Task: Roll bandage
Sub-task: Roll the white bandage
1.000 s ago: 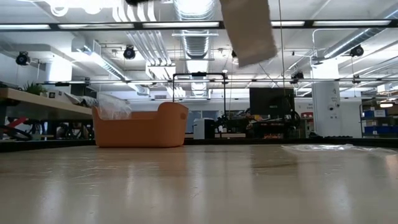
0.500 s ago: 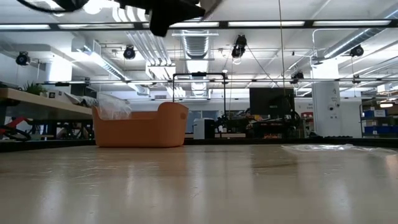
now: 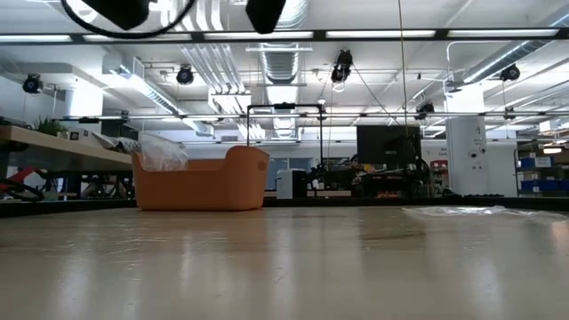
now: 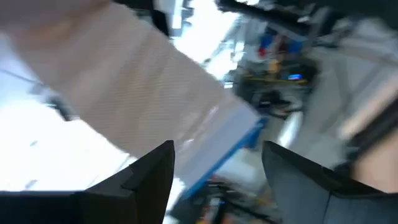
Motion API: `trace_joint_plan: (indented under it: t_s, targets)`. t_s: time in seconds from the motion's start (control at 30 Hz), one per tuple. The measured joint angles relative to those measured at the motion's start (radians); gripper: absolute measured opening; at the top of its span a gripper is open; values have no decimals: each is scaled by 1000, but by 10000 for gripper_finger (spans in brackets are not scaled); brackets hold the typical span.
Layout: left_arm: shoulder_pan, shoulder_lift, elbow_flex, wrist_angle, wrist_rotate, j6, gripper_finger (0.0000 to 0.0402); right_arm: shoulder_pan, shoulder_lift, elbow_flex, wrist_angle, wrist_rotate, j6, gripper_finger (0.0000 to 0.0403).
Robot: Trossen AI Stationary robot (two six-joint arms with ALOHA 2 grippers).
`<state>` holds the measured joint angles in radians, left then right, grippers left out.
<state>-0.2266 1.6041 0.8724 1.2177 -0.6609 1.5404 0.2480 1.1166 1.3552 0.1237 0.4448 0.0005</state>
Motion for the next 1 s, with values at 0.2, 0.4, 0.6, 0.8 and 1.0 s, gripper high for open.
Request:
trace_joint_plan:
  t_s: [0.2,0.4,0.6,0.8,1.0]
  targets:
    - [63,58,59,31,57,164,231,0,31,0,101,28,-10,92]
    - [110,74,97,39,59,186,231,0,33,0,95,28,24,92]
    - [120,71,98,45,80,181,231,2,32,0,89,27,40,92]
    - [112,70,98,47,100,122,213,2,32,0,84,28,42,92]
    - [82,68,97,-9,34,93,111,2,32,0,61,82,35,92]
